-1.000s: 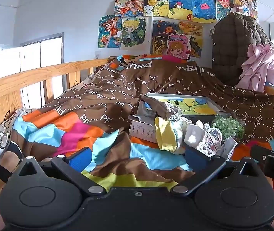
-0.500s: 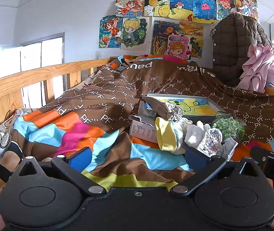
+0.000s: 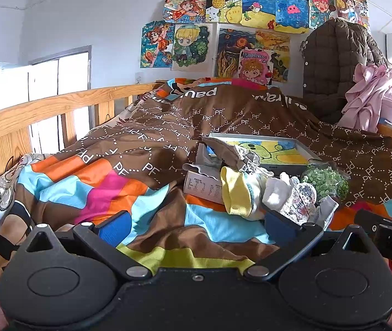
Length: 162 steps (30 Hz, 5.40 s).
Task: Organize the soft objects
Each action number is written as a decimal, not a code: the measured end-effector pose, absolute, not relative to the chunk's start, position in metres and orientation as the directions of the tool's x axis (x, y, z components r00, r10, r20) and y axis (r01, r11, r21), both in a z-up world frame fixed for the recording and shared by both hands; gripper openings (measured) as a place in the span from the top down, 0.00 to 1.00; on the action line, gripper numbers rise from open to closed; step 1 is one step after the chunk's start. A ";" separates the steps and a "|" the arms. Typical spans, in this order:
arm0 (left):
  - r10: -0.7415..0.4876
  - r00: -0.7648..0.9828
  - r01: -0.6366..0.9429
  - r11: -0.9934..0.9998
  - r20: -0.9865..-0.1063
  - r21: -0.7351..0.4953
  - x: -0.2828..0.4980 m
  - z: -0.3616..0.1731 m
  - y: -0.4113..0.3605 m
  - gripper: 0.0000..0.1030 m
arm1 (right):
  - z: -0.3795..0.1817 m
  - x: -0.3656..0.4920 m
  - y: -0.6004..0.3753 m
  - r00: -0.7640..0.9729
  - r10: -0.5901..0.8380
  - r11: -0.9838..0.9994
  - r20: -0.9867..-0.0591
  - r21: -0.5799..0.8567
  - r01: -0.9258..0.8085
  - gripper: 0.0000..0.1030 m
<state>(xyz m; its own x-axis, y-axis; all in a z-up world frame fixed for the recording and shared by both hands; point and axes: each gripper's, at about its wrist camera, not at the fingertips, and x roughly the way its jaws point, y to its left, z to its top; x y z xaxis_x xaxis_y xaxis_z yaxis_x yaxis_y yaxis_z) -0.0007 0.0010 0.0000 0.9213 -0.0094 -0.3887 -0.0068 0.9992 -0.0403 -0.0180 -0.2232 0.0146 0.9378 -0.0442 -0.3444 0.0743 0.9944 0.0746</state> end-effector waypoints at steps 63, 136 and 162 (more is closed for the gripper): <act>0.004 0.910 -0.033 0.998 -0.415 -0.061 0.000 -0.008 0.003 0.01 | 0.001 -0.009 -0.230 0.925 -0.047 0.992 -0.376 0.094 0.089 0.00; -0.452 0.569 0.690 0.717 -0.687 0.100 0.197 -0.074 -0.128 0.42 | -0.053 0.189 -0.348 0.656 0.319 0.890 -0.684 0.454 0.039 0.51; -0.441 0.665 0.606 0.790 -0.602 0.090 0.163 -0.026 -0.120 0.48 | 0.003 0.144 -0.340 0.845 0.304 0.910 -0.439 0.396 -0.121 0.98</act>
